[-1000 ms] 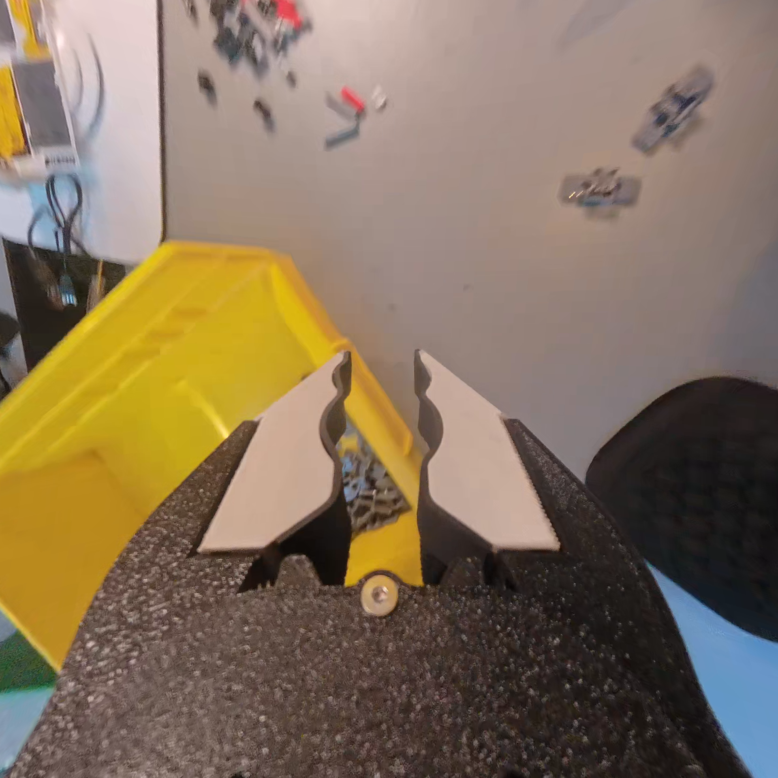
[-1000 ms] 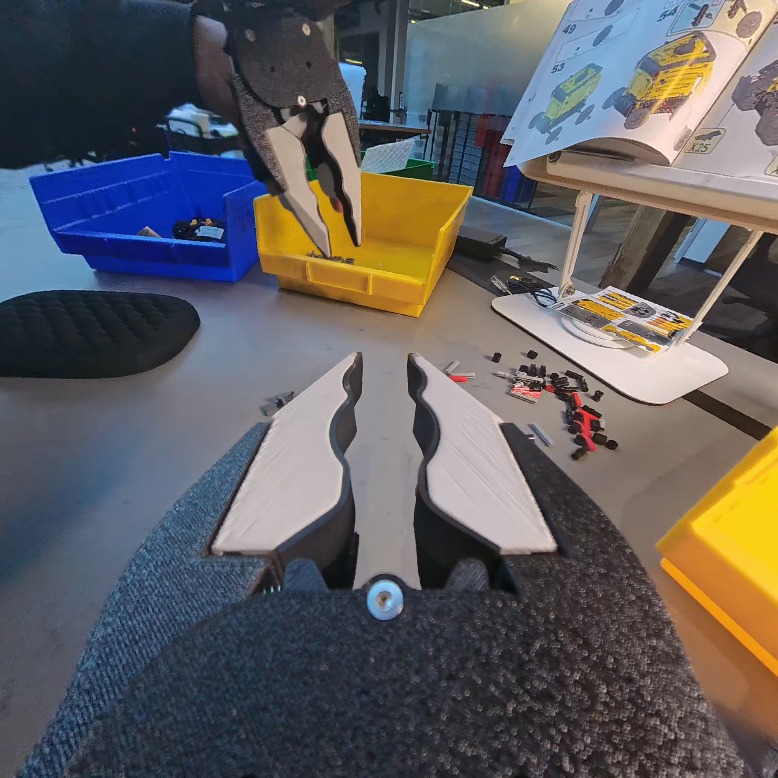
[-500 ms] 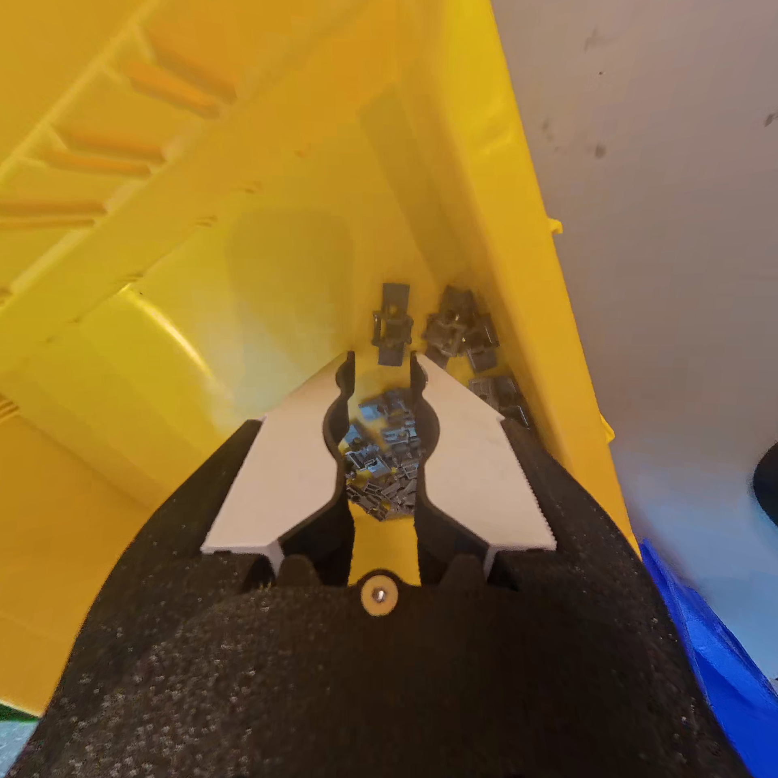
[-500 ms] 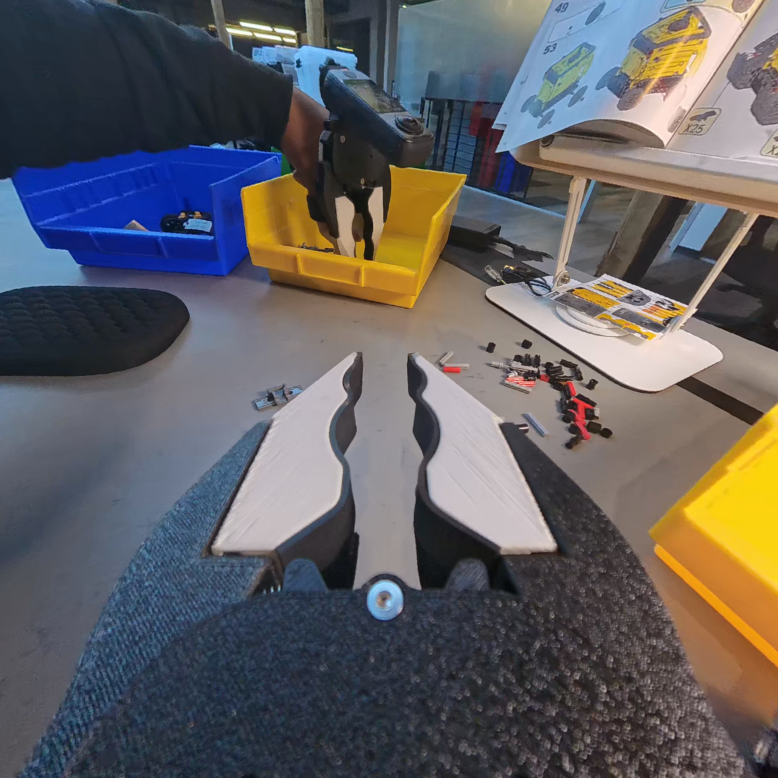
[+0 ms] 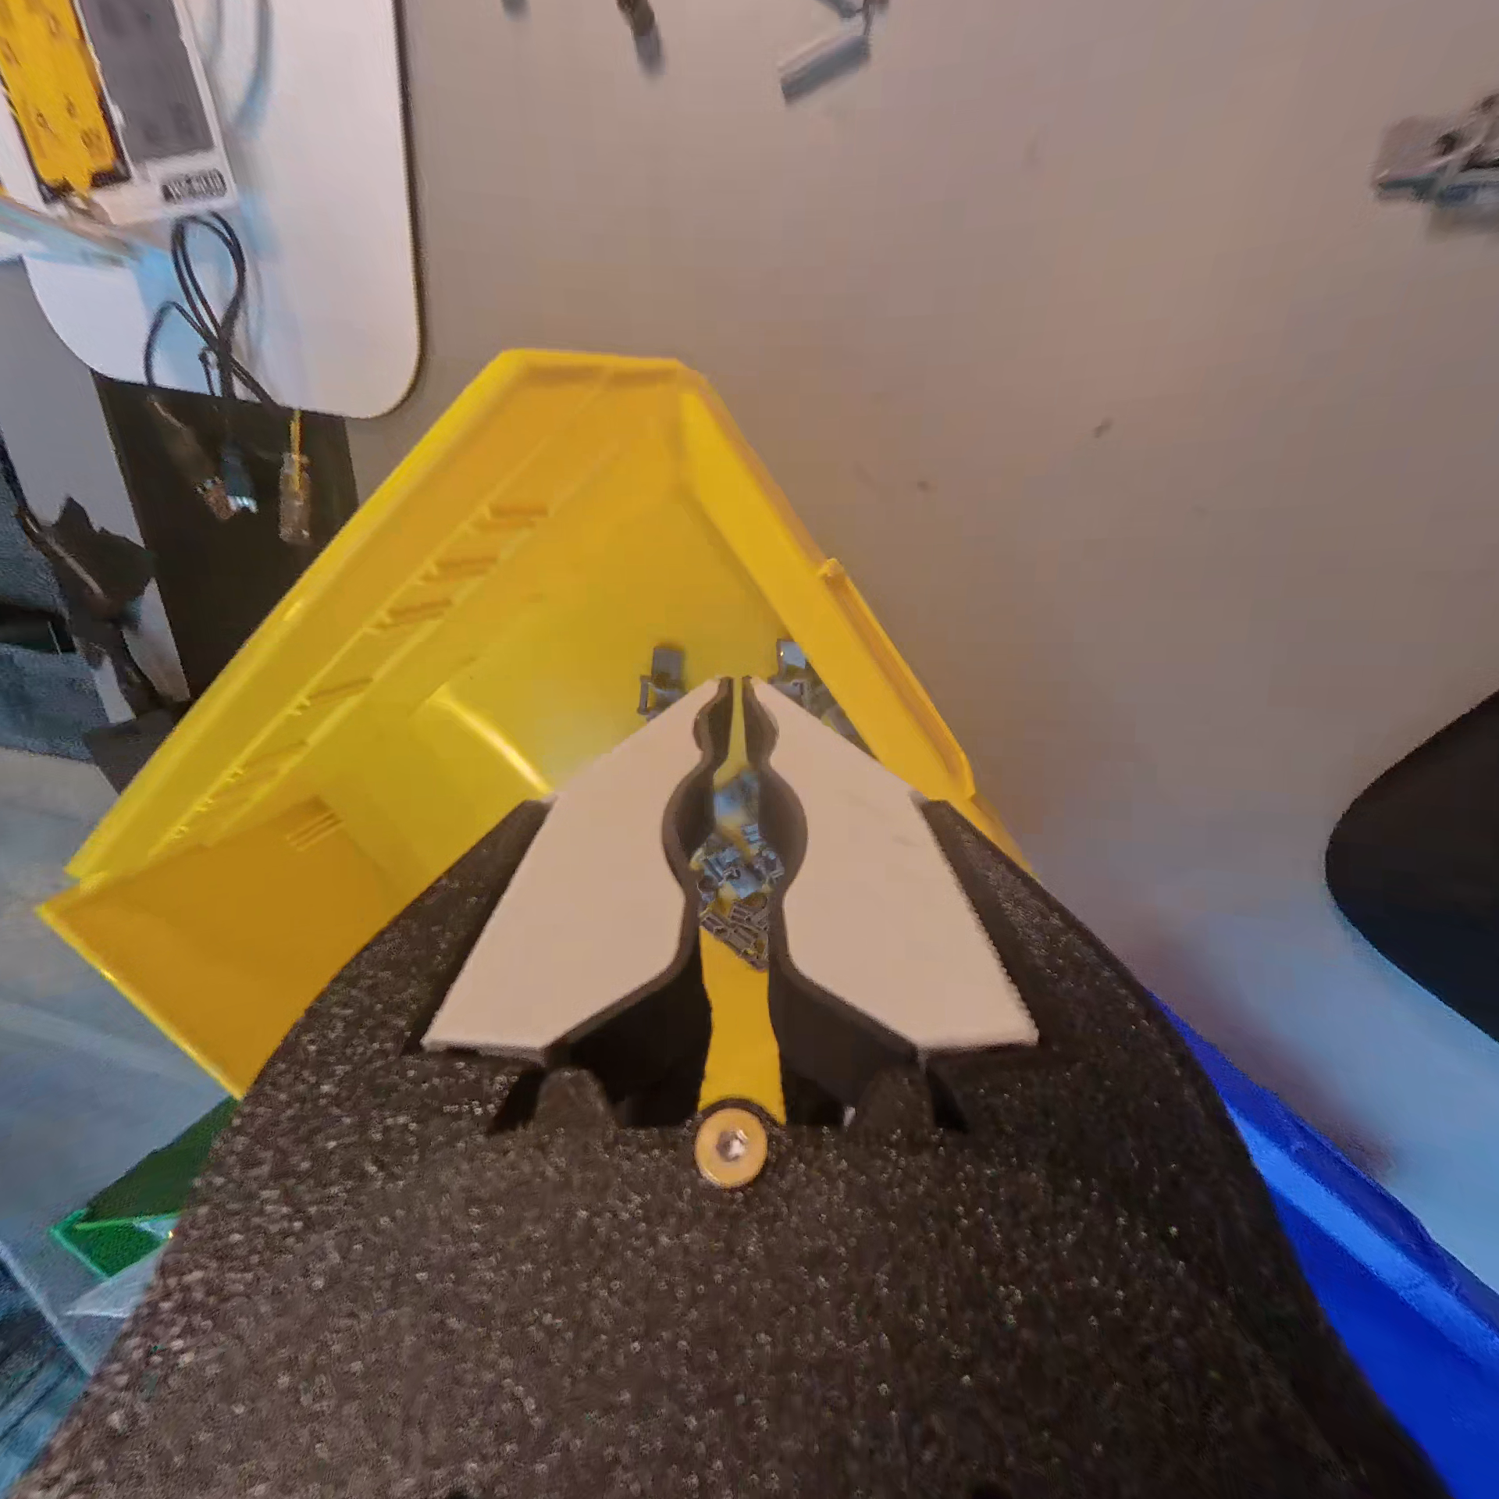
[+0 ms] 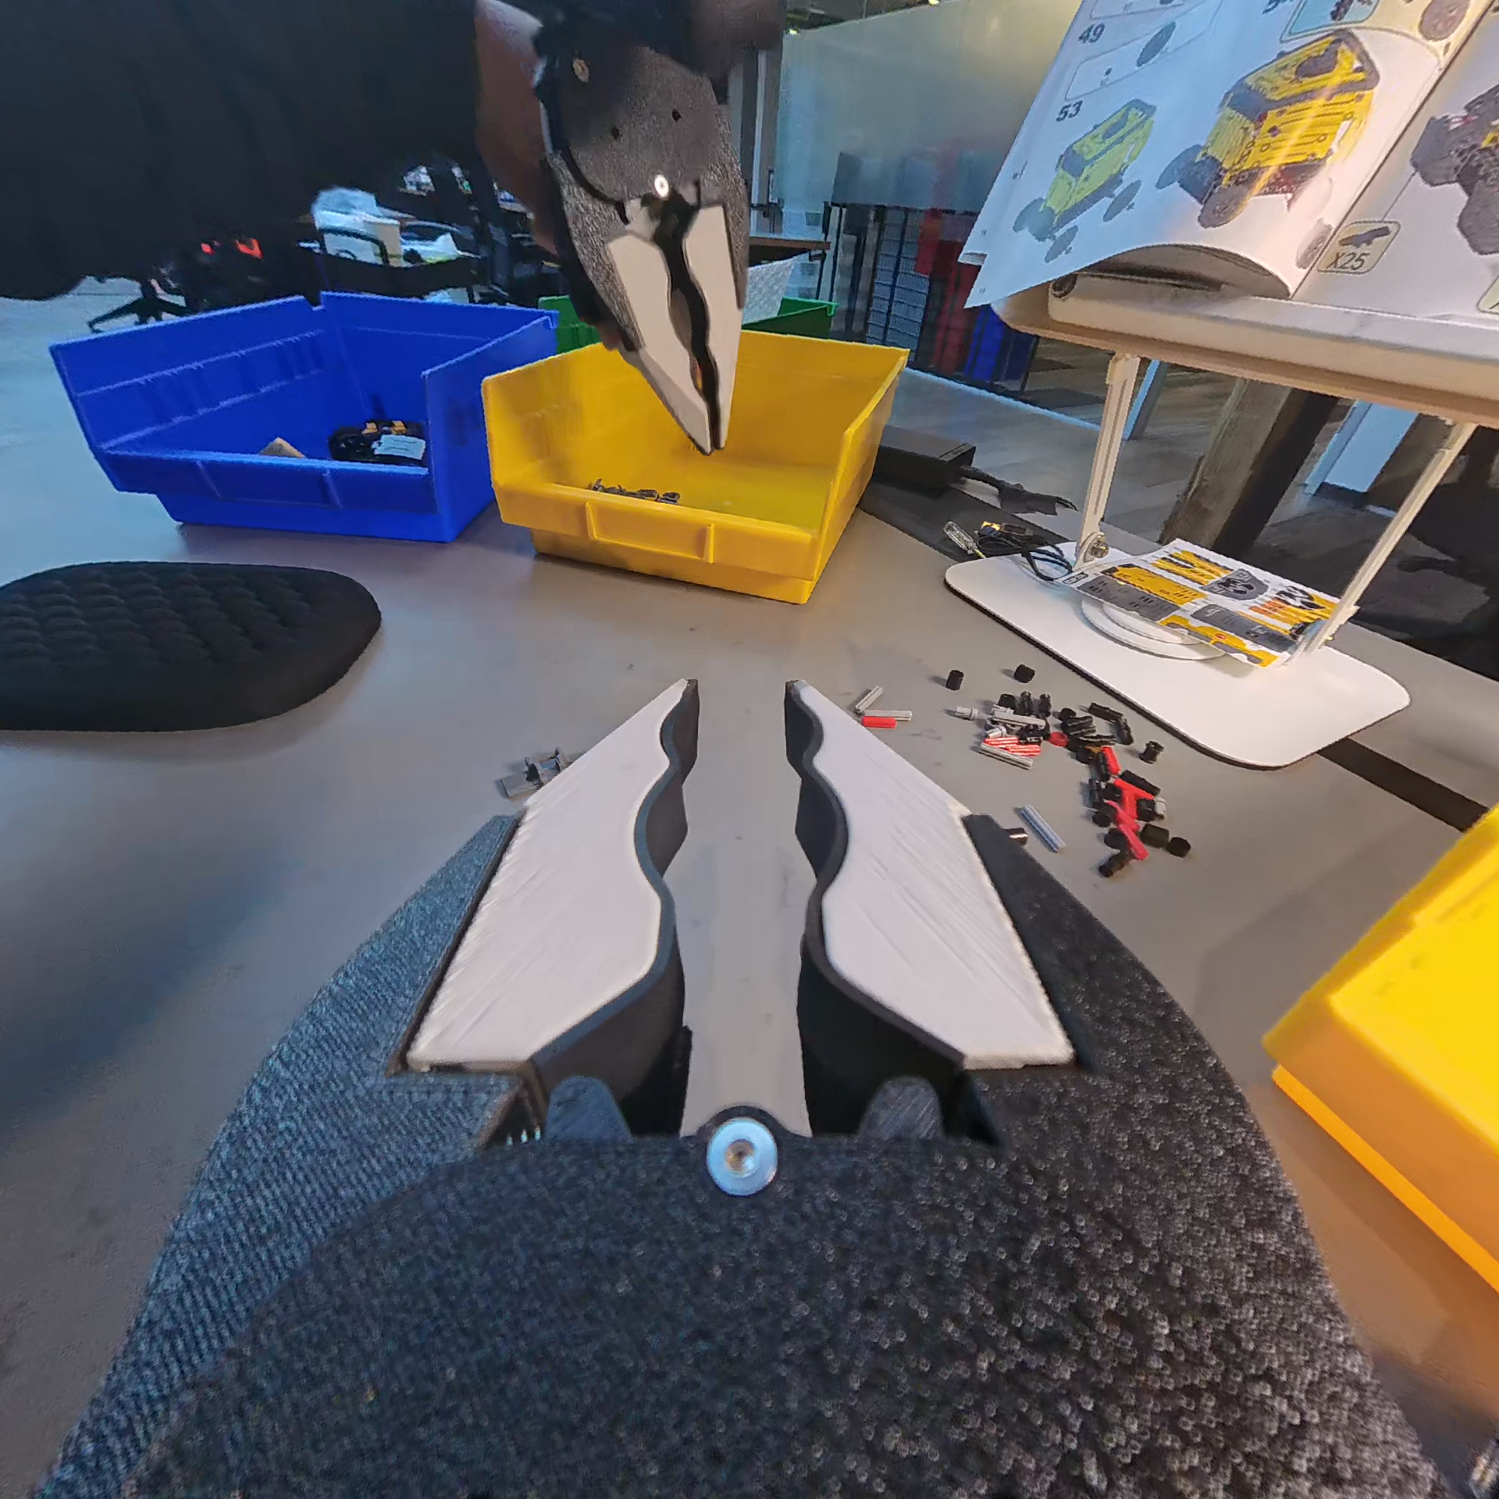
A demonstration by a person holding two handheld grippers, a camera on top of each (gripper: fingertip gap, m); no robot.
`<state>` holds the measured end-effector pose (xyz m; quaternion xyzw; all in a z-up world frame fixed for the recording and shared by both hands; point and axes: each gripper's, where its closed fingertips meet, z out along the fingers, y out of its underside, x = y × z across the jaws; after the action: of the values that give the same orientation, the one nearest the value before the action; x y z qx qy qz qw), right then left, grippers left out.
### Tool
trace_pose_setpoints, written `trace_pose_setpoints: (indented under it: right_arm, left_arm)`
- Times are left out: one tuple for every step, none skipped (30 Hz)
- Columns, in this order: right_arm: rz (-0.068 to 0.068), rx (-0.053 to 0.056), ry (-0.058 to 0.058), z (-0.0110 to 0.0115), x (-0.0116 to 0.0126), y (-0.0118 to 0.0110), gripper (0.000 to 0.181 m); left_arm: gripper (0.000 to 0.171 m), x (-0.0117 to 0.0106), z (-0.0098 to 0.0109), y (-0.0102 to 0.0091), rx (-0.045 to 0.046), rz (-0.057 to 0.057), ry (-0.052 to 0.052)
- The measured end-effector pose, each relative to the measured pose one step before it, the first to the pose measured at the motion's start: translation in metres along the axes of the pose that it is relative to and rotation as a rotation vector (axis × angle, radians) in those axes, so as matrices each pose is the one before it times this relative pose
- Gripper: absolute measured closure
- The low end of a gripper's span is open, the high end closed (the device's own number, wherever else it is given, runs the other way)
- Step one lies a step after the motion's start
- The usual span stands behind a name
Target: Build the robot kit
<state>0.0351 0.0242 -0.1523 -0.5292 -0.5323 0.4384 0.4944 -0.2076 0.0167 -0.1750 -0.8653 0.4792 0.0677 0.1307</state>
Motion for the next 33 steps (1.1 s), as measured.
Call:
trace_pose_setpoints:
  right_arm:
    - [0.002,-0.0017,-0.0012,0.00033,-0.00014,0.00049,0.16]
    - [-0.0013,-0.0035,0.0012,0.00008,0.00003,0.00074,0.16]
    - [-0.0051,-0.0029,0.0045,-0.00044,0.00019,0.00049,0.16]
    - [-0.0072,0.0008,0.0045,-0.00086,0.0001,-0.00047,0.16]
    - [-0.0089,0.0083,0.001,-0.00114,-0.00036,-0.00213,0.16]
    - [-0.0083,0.0138,-0.0032,-0.00142,-0.00081,-0.00343,0.16]
    - [-0.007,0.0195,-0.0108,-0.00151,-0.00183,-0.00431,0.16]
    - [-0.0054,0.0213,-0.0174,-0.00145,-0.0028,-0.0045,0.16]
    - [-0.0022,0.0194,-0.0203,-0.00121,-0.00319,-0.004,0.16]
    - [0.0013,0.0158,-0.0198,-0.00089,-0.00317,-0.00315,0.16]
    - [0.0026,0.012,-0.0144,-0.00061,-0.00254,-0.00246,0.16]
    - [-0.0001,0.009,-0.0113,-0.00029,-0.00221,-0.0021,0.16]
    - [-0.003,0.0052,-0.0091,-0.00022,-0.00192,-0.0015,0.16]
    - [-0.0034,0.0015,-0.0023,-0.00017,-0.00084,-0.00088,0.16]
    - [-0.005,-0.0013,-0.0011,-0.00026,-0.00062,-0.00081,0.16]
    - [-0.0067,0.0009,0.0001,-0.00092,-0.00033,-0.0014,0.16]
    - [-0.005,0.0052,0.005,-0.00143,0.00035,-0.00249,0.16]
    - [-0.0025,0.0088,0.0047,-0.00168,0.00035,-0.00318,0.16]
    - [-0.0007,0.0102,0.0029,-0.00158,0.00025,-0.00316,0.16]
    - [-0.0006,0.0073,0.0041,-0.00088,0.00051,-0.00235,0.16]
    - [-0.0016,0.004,0.0047,-0.00051,0.00093,-0.00136,0.16]
    - [-0.0008,0.003,0.0041,-0.0002,0.00092,-0.00048,0.16]
    - [0.001,0.0007,0.0027,-0.00017,0.00079,0.00006,0.16]
    - [0.0016,-0.0008,0.0021,-0.00008,0.00085,0.00039,0.16]
    - [0.0015,-0.0002,0.0038,-0.00024,0.00099,0.0003,0.16]
    - [0.0011,-0.0001,0.0051,-0.00042,0.00122,0.00008,0.16]
    - [-0.0006,-0.0005,0.0067,-0.00064,0.0014,-0.00009,0.16]
    - [-0.0039,0.0004,0.0093,-0.00097,0.00152,-0.00049,0.16]
    - [-0.0051,-0.0003,0.0106,-0.00132,0.00168,-0.00032,0.16]
    - [-0.0043,-0.0006,0.0103,-0.00174,0.00168,-0.00018,0.16]
    - [-0.0018,-0.0002,0.0094,-0.00182,0.00187,0.00014,0.16]
    - [0.0021,0.0005,0.0075,-0.00175,0.00171,0.00029,0.16]
    - [0.0056,0.0008,0.0042,-0.00151,0.0015,0.00032,0.16]
  left_arm:
    - [0.158,-0.00626,0.01059,0.00855,-0.04571,-0.0172,-0.0039]
    - [0.148,-0.00792,0.01264,0.00974,-0.04224,-0.0172,-0.0038]
    - [0.142,-0.00513,0.01285,0.00891,-0.03415,-0.0229,0.0186]
    - [0.14,-0.00402,0.01154,0.00565,-0.0158,-0.0248,0.0246]
    - [0.141,-0.00245,0.00907,0.00222,0.00183,-0.0176,0.0286]
    - [0.141,-0.00173,0.0069,0.00117,0.00291,-0.0143,0.0277]
    - [0.141,-0.00251,0.00543,0.00112,-0.00176,-0.0129,0.0191]
    - [0.142,-0.00261,0.00374,0.0001,0.00143,-0.0116,0.0125]
    - [0.145,-0.00091,0.00258,-0.00152,0.01062,-0.0112,0.0171]
    - [0.152,0.00032,0.00222,-0.00083,0.00545,-0.0082,0.0169]
    - [0.153,-0.00067,0.00252,0.00111,-0.00673,-0.0024,0.0025]
    - [0.154,0.00018,0.00008,-0.0006,0.003,-0.0048,0.0046]
    - [0.154,0.00052,-0.00041,0.00192,-0.01253,-0.0028,0.001]
    - [0.154,0.00241,-0.00048,0.00164,-0.00952,0.0074,0.0015]
    - [0.155,0.0029,-0.00219,0.00228,-0.0132,0.0141,-0.0068]
    - [0.155,0.0016,-0.00621,0.00011,0.00057,0.0177,-0.0249]
    - [0.155,0.0028,-0.01157,-0.00482,0.02802,0.0181,-0.0265]
    - [0.155,0.00467,-0.01662,-0.01123,0.05789,0.0176,-0.0247]
    - [0.155,0.00784,-0.01925,-0.01712,0.07382,0.0234,-0.019]
    - [0.156,0.01277,-0.01801,-0.02141,0.07365,0.0417,-0.0065]
    - [0.155,0.01733,-0.01333,-0.02293,0.05895,0.0597,0.0058]
    - [0.155,0.01999,-0.0054,-0.02204,0.03925,0.0703,0.0176]
    - [0.155,0.0216,0.00349,-0.01888,0.01778,0.0704,0.0331]
    - [0.155,0.01986,0.01117,-0.01498,0.00218,0.0637,0.0379]
    - [0.155,0.0151,0.01619,-0.01079,-0.0087,0.0561,0.0261]
    - [0.154,0.01188,0.01802,-0.00755,-0.014,0.0472,0.0244]
    - [0.154,0.00861,0.01671,-0.00635,-0.00986,0.0363,0.0211]
    - [0.154,0.00642,0.01346,-0.00696,0.00439,0.0233,0.0234]
    - [0.154,0.00436,0.00986,-0.00732,0.01391,0.0104,0.0252]
    - [0.154,0.0018,0.00665,-0.00607,0.01416,0.0041,0.0187]
    - [0.154,-0.00036,0.00473,-0.00378,0.0048,0.0044,0.0098]
    - [0.154,-0.00036,0.00335,-0.00111,-0.00658,0.0074,0.007]
    - [0.154,0.00071,0.00238,-0.00002,-0.00912,0.0045,0.0115]
